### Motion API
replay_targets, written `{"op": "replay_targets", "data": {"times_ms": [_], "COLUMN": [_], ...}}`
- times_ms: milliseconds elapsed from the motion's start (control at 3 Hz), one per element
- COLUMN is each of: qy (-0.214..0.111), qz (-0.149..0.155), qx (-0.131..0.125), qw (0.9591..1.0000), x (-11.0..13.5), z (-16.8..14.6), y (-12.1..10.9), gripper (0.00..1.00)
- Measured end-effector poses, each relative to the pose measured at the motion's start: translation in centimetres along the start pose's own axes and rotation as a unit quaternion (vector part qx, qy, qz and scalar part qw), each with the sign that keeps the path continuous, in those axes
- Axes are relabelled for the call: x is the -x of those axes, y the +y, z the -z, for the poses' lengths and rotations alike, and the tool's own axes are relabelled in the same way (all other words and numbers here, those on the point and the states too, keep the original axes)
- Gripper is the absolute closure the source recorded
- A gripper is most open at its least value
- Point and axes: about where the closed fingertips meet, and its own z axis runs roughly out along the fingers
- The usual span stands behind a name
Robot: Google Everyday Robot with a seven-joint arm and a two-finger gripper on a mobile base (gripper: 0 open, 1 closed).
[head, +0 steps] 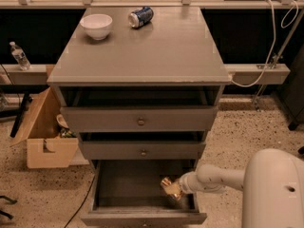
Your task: Place orange can into bottom drawer
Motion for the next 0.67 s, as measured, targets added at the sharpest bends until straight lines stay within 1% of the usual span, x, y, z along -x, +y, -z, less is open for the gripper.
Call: {"op": "replay_targets", "data": {"times_ms": [333, 667], "qy": [0.006, 0.013], "qz": [-0.007, -0.007], "qx": [-0.009, -0.008], "qw": [0.9999, 0.9999], "x": [-0.3, -0.3], "z": [-1.8, -3.3], "y": [-0.4, -0.5], "gripper": [0.60, 0.36]}}
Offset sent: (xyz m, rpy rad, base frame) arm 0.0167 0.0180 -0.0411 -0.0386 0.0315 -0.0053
